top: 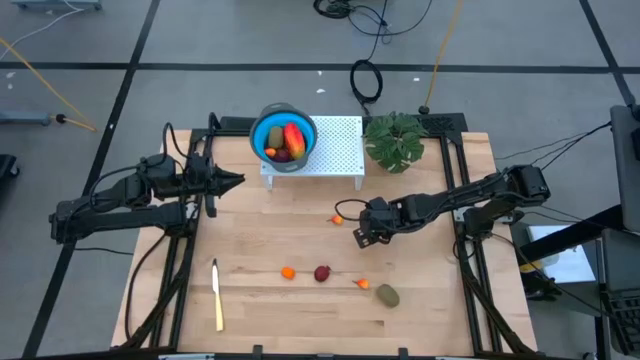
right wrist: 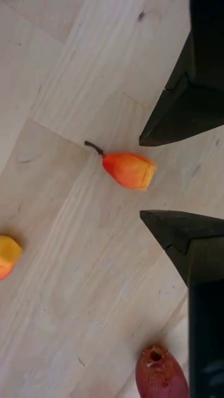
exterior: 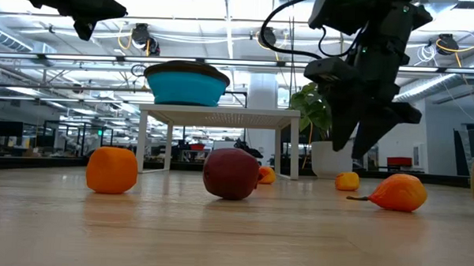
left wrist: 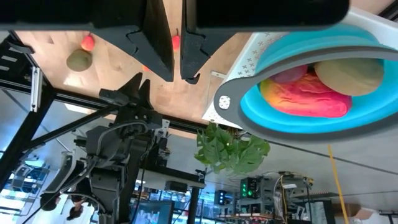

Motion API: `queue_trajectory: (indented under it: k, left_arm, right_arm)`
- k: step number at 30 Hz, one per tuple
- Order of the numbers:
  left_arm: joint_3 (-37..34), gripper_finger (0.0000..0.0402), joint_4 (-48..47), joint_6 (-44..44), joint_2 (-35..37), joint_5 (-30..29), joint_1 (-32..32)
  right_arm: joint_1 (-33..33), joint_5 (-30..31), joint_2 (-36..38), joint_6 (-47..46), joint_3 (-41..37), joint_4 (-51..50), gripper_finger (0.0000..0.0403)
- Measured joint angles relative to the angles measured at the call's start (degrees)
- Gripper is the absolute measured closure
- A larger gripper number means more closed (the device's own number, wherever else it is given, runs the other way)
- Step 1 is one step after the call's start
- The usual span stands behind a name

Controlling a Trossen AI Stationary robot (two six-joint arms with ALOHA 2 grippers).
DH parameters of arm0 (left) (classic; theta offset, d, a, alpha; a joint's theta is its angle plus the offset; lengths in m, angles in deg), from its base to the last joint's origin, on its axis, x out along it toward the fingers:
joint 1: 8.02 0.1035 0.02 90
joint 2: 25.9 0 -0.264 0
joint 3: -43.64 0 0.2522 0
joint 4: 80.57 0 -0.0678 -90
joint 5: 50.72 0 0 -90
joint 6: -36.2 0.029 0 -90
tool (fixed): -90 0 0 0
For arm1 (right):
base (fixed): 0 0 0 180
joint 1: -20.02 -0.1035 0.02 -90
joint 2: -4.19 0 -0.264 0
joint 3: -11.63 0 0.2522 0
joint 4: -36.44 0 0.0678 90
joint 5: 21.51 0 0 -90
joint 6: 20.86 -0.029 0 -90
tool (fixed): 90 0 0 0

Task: Pick & Place Fruit
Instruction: Put the peach in the blue strainer bowl on the shelf

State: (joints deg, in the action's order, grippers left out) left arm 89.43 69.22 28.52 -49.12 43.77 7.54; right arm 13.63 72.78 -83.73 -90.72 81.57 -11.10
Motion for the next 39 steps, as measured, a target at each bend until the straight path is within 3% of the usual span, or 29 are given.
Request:
queue_trajectory:
  k: [6,18,28,39]
  left_arm:
    - [0.00,0.0376,-0.01,-0.02,0.00,0.00,0.00]
    - [0.00,0.0376,0.00,-0.07,0.00,0.00,0.00]
    - [0.00,0.0376,0.02,-0.07,-0.02,-0.04,0.00]
    - [0.00,0.0376,0.27,-1.31,-0.02,-0.09,0.00]
  right_arm:
    - [0.00,0.02,0.00,0.09,-0.30,0.73,0.0232]
    - [0.02,-0.59,0.00,0.07,-8.46,12.65,0.0232]
    - [0.04,0.07,-0.13,1.64,-8.68,12.61,0.0232]
    - [0.09,-1.57,-5.55,1.68,-8.46,13.79,0.0232]
